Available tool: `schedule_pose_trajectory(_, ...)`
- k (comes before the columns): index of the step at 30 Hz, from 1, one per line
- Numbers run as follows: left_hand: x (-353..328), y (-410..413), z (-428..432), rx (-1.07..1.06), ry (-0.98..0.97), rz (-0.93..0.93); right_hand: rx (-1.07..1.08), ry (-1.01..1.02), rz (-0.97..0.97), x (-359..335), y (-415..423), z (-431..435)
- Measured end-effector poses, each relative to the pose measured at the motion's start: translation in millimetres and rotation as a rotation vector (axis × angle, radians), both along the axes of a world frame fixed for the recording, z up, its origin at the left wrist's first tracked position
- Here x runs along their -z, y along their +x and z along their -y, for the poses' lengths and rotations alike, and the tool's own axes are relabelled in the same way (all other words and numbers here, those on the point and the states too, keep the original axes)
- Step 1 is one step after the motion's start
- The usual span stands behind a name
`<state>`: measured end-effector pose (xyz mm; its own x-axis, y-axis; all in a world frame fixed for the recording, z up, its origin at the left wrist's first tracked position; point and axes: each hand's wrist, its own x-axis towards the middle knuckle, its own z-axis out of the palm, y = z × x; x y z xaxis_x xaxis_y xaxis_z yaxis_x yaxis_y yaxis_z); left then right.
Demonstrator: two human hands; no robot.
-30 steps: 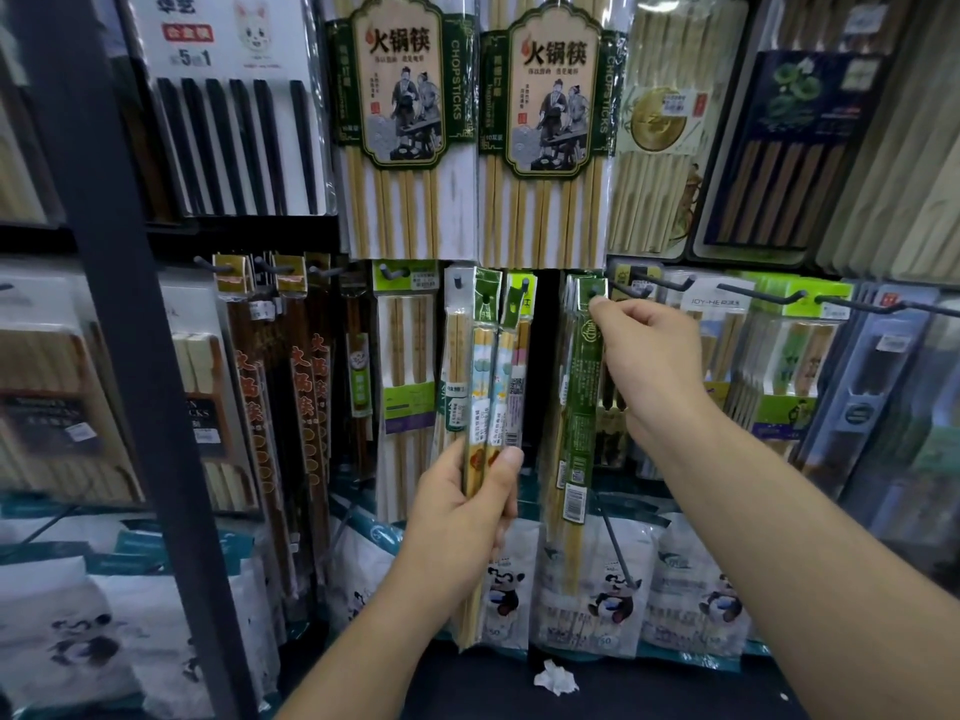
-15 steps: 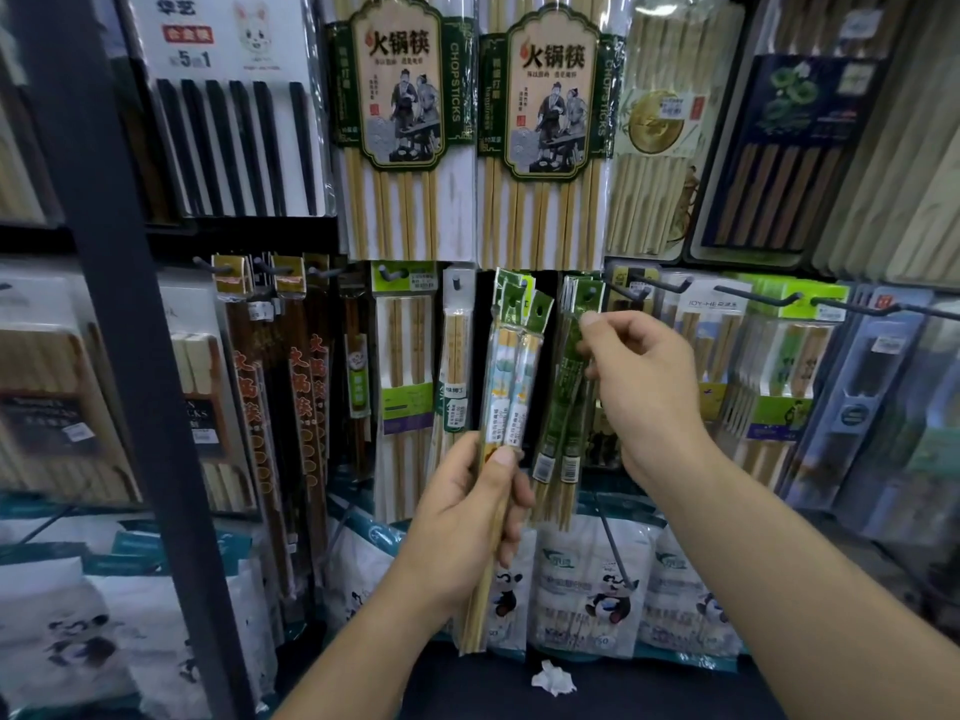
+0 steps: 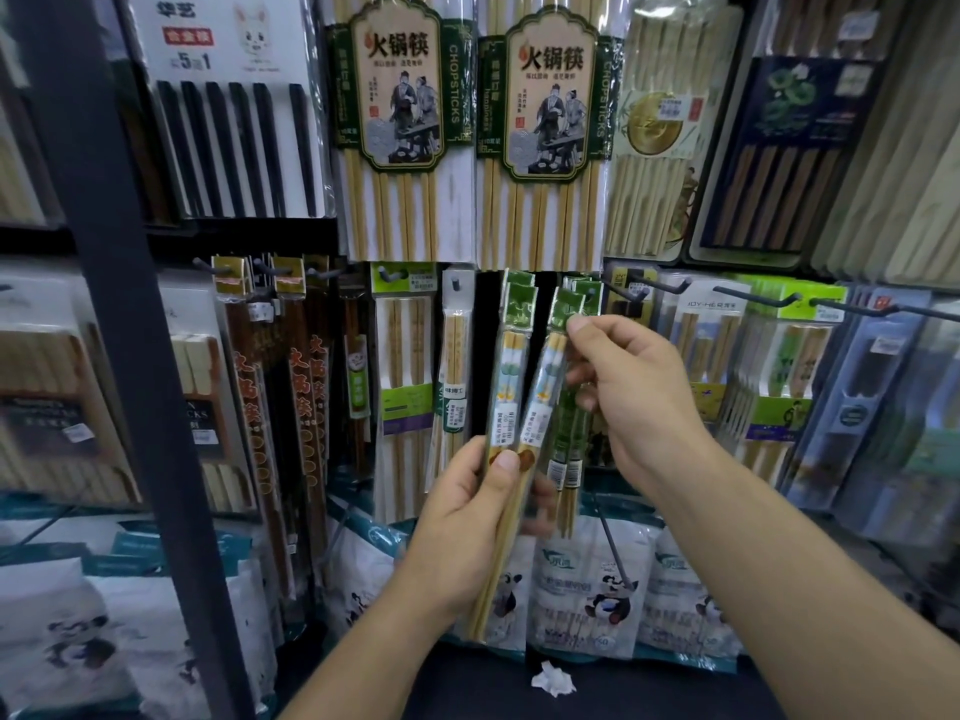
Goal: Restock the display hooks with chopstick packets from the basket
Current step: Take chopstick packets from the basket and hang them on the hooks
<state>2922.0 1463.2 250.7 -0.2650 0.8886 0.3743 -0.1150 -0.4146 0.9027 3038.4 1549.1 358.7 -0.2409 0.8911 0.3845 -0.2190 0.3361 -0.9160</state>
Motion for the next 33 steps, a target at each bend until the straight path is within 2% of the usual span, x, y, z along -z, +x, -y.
schedule_pose_trajectory(3, 5, -3, -5, -0.118, -0.023, -0.03, 0.141, 0.033, 0.017, -5, 1, -10)
schedule_pose_trajectory(7, 4, -8, -5, -0.128, -0.015, -0.064, 0.258, 0.088, 0.056, -7, 0, -23)
schedule_pose_trajectory(25, 3, -7, -3, -0.106, -0.065, -0.117, 0.312, 0.095, 0.036, -10, -8, -33)
schedule_pose_trajectory(33, 1, -7, -2, -0.084, -0.066, -0.1, 0.392, 0.193, 0.131, 0, -5, -41)
